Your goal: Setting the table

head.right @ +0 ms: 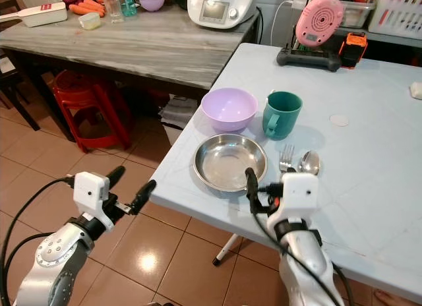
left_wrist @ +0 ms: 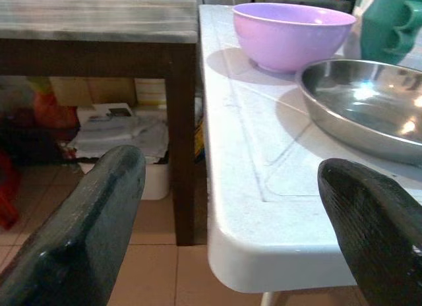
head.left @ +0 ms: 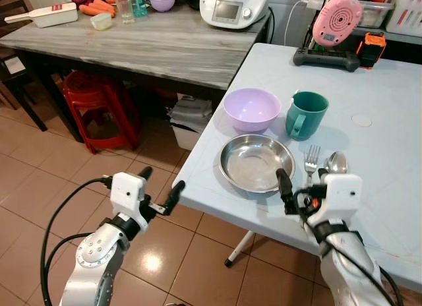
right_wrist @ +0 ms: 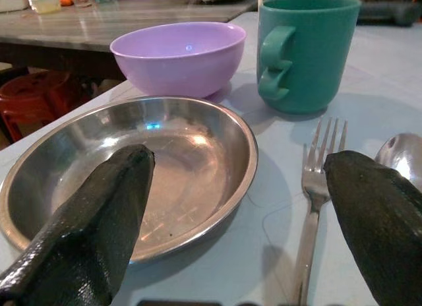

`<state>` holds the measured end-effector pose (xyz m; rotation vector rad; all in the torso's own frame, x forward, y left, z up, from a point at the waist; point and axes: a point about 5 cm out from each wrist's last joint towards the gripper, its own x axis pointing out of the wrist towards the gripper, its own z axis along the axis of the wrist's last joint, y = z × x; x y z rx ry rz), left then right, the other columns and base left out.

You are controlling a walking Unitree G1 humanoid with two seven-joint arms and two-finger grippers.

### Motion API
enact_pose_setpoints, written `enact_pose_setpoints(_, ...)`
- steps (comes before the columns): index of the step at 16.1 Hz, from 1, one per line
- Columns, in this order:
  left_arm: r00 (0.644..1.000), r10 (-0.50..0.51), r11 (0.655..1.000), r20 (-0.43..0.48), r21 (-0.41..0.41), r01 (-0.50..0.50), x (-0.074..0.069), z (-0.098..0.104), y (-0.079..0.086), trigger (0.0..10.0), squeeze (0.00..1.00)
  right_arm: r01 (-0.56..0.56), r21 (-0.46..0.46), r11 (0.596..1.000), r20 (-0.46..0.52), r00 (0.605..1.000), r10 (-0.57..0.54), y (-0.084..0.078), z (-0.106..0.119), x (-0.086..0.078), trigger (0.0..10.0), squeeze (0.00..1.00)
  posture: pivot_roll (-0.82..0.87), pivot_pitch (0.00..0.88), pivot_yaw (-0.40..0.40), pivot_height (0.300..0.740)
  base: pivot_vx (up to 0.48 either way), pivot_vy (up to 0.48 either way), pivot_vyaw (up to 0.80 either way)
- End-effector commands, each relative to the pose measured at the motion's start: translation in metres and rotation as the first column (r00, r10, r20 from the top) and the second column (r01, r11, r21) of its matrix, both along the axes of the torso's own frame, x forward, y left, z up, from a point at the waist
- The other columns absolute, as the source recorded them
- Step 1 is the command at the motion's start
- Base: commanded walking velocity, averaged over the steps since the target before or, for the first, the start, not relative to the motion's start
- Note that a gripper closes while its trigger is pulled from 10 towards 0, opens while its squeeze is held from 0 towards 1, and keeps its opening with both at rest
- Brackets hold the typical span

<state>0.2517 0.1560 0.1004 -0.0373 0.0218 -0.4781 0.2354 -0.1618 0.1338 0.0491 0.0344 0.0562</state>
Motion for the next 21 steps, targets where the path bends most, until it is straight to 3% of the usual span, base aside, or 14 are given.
enact_pose_setpoints(1,1.000,-0.024,1.000,0.016,0.014,0.023,-0.002,0.003,0.000,10.0,0.00,0.003,0.030,1.000,-0.021,1.000,-0.002,-0.001,-0.002,0.003,10.0,0.00,-0.14,0.101,0.035,0.740,0.000,0.000,0.00)
enact_pose_setpoints(2,0.999,-0.042,0.999,0.012,0.018,0.042,-0.003,0.002,-0.001,10.0,0.00,-0.001,0.077,0.997,-0.053,0.999,0.005,0.003,-0.001,0.012,10.0,0.00,-0.14,0.103,0.034,0.740,0.000,0.000,0.00)
enact_pose_setpoints(7,0.999,-0.052,0.999,0.011,0.008,0.052,-0.001,0.001,-0.005,10.0,0.00,0.010,0.200,0.980,-0.120,0.993,0.015,0.012,-0.001,0.025,10.0,0.00,-0.14,0.105,0.036,0.740,0.000,0.000,0.00)
enact_pose_setpoints(12,0.997,-0.081,0.997,0.020,0.009,0.081,-0.002,0.002,-0.009,10.0,0.00,0.009,0.191,0.982,-0.204,0.978,0.031,0.015,-0.008,0.030,10.0,0.00,-0.14,0.109,0.033,0.740,0.000,0.000,0.00)
enact_pose_setpoints(19,0.994,-0.104,0.995,0.027,0.007,0.104,-0.003,0.003,-0.016,10.0,0.00,-0.036,0.215,0.976,-0.214,0.973,0.083,0.027,-0.004,0.048,10.0,0.00,-0.14,0.116,0.028,0.740,0.000,0.000,0.00)
enact_pose_setpoints(20,0.993,-0.115,0.993,0.029,0.004,0.114,-0.004,0.003,-0.018,10.0,0.00,-0.031,0.205,0.978,-0.244,0.966,0.082,0.028,-0.008,0.049,9.5,0.00,-0.14,0.116,0.028,0.740,0.000,0.000,0.00)
enact_pose_setpoints(21,0.992,-0.123,0.992,0.029,0.001,0.123,-0.005,0.004,-0.019,10.0,0.00,-0.030,0.205,0.978,-0.260,0.962,0.084,0.028,-0.011,0.049,3.2,0.00,-0.14,0.119,0.026,0.740,0.000,0.000,0.00)
